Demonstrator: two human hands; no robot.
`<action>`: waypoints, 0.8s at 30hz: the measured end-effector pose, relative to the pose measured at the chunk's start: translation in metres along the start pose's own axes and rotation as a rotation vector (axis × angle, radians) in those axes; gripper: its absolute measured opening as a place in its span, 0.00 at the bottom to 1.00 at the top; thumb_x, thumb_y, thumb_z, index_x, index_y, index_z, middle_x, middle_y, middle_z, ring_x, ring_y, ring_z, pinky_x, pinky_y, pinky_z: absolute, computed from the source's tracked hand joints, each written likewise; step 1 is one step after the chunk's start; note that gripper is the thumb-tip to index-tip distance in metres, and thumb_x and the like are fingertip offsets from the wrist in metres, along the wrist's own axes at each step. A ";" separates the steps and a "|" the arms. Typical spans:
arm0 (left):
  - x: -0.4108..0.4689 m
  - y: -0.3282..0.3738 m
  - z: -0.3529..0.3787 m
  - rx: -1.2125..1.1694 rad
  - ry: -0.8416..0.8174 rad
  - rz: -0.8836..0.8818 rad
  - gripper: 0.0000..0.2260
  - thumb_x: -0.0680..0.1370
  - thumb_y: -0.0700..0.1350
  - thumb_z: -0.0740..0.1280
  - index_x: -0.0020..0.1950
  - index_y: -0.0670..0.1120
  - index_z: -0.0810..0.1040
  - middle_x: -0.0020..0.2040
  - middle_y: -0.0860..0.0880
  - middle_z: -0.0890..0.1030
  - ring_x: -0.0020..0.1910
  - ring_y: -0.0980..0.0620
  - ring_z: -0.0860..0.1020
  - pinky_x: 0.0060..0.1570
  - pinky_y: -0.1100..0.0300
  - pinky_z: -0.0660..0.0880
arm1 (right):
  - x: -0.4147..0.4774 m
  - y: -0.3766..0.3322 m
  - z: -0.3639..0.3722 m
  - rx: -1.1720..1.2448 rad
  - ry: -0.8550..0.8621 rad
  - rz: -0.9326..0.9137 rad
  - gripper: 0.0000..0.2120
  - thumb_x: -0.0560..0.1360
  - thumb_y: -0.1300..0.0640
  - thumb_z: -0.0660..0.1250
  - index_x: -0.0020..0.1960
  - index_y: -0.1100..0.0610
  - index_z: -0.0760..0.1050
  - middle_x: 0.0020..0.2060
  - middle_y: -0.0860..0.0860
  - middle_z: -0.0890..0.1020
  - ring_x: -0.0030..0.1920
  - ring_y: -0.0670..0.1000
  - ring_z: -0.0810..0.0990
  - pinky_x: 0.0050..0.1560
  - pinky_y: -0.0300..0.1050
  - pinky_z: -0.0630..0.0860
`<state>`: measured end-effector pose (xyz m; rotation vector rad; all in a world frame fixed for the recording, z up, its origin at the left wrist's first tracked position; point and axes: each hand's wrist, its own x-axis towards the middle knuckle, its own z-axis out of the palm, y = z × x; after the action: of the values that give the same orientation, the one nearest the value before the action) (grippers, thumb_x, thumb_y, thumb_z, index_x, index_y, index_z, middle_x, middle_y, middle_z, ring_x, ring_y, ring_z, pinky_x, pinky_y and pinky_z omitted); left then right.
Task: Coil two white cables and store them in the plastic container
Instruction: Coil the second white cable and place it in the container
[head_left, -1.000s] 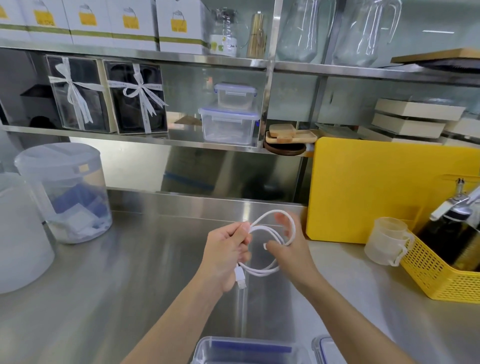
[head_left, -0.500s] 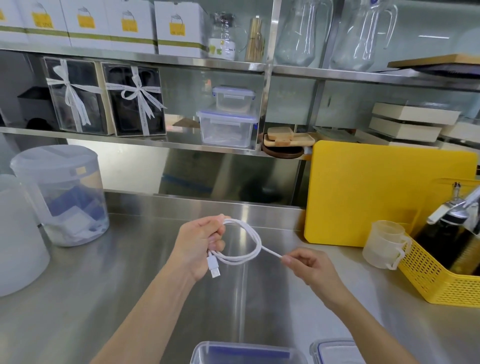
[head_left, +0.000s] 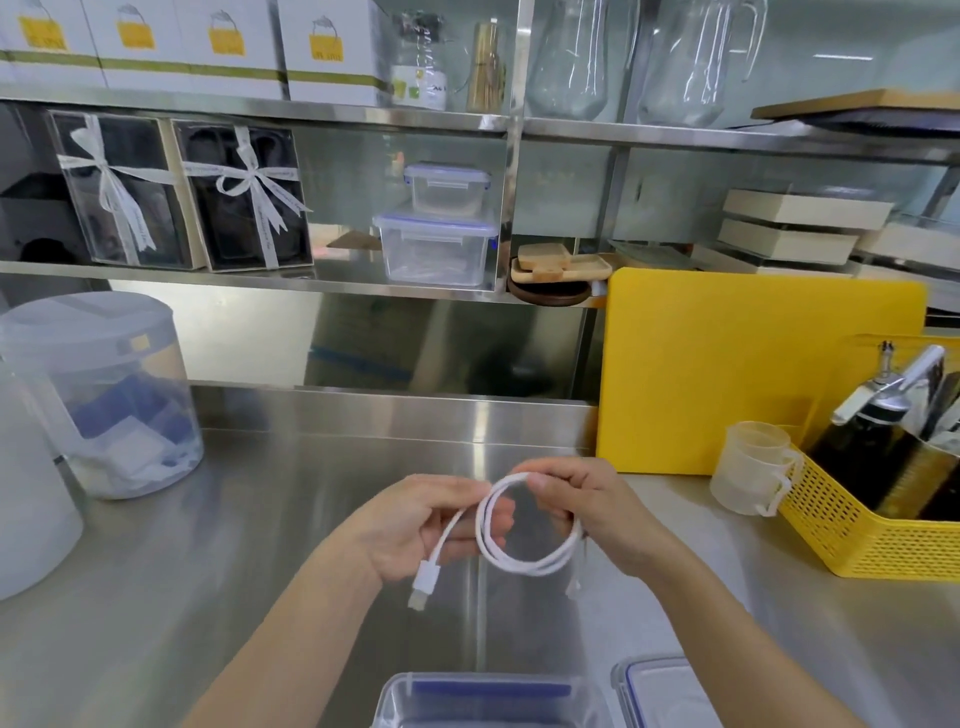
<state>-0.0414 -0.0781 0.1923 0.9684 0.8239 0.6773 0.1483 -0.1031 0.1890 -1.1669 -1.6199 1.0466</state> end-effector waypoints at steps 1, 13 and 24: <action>-0.002 0.004 -0.004 0.104 -0.034 -0.044 0.09 0.76 0.37 0.64 0.48 0.34 0.82 0.39 0.41 0.85 0.37 0.47 0.84 0.42 0.55 0.82 | -0.001 -0.003 -0.004 -0.065 -0.066 0.020 0.09 0.77 0.60 0.62 0.48 0.54 0.81 0.28 0.44 0.77 0.29 0.41 0.71 0.30 0.29 0.68; 0.004 -0.012 -0.010 0.174 -0.044 -0.084 0.03 0.69 0.39 0.72 0.37 0.40 0.83 0.45 0.43 0.82 0.45 0.50 0.78 0.49 0.52 0.76 | 0.004 -0.002 0.006 -0.762 -0.124 -0.054 0.10 0.78 0.51 0.59 0.50 0.49 0.79 0.42 0.46 0.83 0.44 0.49 0.79 0.50 0.54 0.78; 0.006 -0.037 0.032 0.659 0.326 0.374 0.12 0.68 0.40 0.74 0.32 0.44 0.71 0.22 0.48 0.77 0.21 0.51 0.77 0.27 0.64 0.73 | -0.005 0.015 0.008 -0.408 -0.035 -0.040 0.10 0.78 0.53 0.59 0.44 0.52 0.78 0.40 0.53 0.81 0.44 0.54 0.79 0.50 0.58 0.78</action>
<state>-0.0067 -0.1028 0.1671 1.6628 1.2057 0.9234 0.1448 -0.1058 0.1719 -1.3764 -1.9346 0.7309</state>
